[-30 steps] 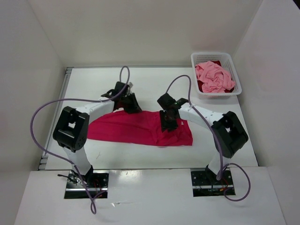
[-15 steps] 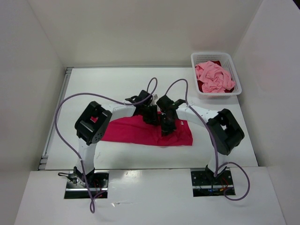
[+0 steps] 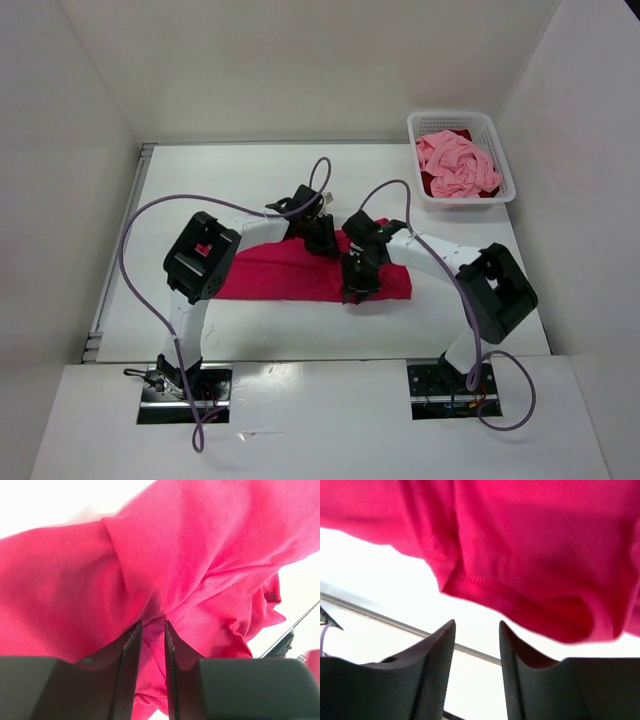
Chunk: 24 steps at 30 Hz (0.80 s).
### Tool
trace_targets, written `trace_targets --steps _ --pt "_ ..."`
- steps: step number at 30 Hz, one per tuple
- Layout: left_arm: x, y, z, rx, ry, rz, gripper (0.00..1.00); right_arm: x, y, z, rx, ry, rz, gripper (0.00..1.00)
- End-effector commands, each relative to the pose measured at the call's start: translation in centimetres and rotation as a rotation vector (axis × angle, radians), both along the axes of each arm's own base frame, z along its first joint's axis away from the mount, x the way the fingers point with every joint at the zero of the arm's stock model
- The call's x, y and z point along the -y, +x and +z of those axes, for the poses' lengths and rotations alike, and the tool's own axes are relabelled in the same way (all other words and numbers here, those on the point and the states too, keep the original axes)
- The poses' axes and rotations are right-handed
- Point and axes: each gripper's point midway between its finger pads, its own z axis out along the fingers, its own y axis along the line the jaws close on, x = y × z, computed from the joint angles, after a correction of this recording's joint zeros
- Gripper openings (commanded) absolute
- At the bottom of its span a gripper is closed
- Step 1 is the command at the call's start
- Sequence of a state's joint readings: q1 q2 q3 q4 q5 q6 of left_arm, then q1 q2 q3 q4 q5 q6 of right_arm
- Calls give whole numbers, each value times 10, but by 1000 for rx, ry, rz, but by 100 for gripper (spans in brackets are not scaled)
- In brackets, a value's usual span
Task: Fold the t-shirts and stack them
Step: Fold the other side of the tshirt into a rectangle
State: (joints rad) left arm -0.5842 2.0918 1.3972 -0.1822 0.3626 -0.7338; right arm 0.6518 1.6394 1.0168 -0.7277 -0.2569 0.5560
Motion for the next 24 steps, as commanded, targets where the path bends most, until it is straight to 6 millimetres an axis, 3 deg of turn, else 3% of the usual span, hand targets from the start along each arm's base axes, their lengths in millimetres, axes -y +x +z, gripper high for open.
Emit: trace_targets --steps 1,2,4,7,9,11,12,17,20,21,24 --pt "-4 7 27 48 -45 23 32 -7 18 41 97 65 -21 41" --pt "-3 4 40 63 -74 21 32 -6 21 45 100 66 -30 36" --pt "-5 -4 49 68 -94 9 32 -4 40 56 149 98 -70 22" --pt "-10 -22 39 20 -98 -1 32 3 69 55 207 106 -149 13" --pt "-14 -31 40 9 -101 -8 33 12 81 37 202 72 -196 8" --pt "-16 -33 36 8 -92 -16 33 18 105 31 230 82 -271 6" --pt "-20 -38 30 -4 -77 -24 33 24 108 17 214 56 -287 6" --pt "-36 -54 8 -42 -1 -36 36 47 126 -10 220 -26 -370 6" --pt "-56 -42 18 -20 -7 22 36 69 128 -24 209 -69 -433 6" --pt "-60 -33 33 20 -29 39 36 72 130 -24 208 -70 -443 6" --pt "-85 -13 58 76 -57 113 37 67 145 1 266 -37 -437 12"
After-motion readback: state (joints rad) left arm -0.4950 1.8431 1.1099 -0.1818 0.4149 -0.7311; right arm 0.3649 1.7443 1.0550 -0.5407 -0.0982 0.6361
